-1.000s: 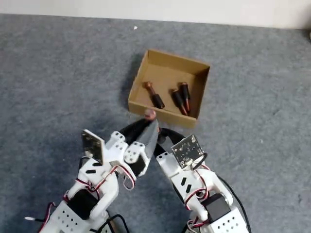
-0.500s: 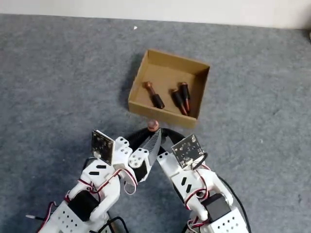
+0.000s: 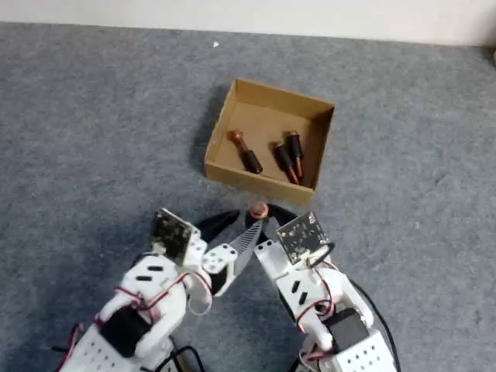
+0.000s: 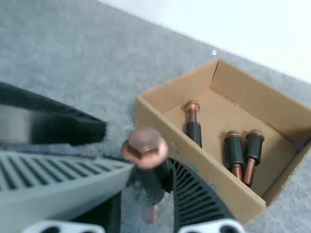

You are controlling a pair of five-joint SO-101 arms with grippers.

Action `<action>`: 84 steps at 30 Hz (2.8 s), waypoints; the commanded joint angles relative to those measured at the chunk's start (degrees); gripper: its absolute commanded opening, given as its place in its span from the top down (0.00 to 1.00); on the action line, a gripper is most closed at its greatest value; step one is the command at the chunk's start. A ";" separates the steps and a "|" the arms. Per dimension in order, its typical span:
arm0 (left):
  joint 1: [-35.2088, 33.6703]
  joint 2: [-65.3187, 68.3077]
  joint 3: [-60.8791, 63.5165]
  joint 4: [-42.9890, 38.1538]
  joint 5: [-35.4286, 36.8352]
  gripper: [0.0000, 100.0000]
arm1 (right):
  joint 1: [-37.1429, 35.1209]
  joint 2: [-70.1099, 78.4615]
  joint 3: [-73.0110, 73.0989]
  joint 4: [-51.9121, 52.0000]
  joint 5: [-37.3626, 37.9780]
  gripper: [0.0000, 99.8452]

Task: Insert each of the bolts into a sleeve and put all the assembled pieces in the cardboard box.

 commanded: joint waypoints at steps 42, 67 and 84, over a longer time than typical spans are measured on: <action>-26.42 0.04 4.09 1.93 -6.42 0.99 | 3.74 -1.27 5.58 -8.48 0.09 1.00; -32.40 0.31 6.29 34.55 -22.95 0.99 | 4.00 -1.27 5.41 -8.22 -3.43 1.00; -32.40 0.31 6.29 34.90 -22.95 0.99 | 9.71 -0.13 -8.75 6.90 -8.00 1.00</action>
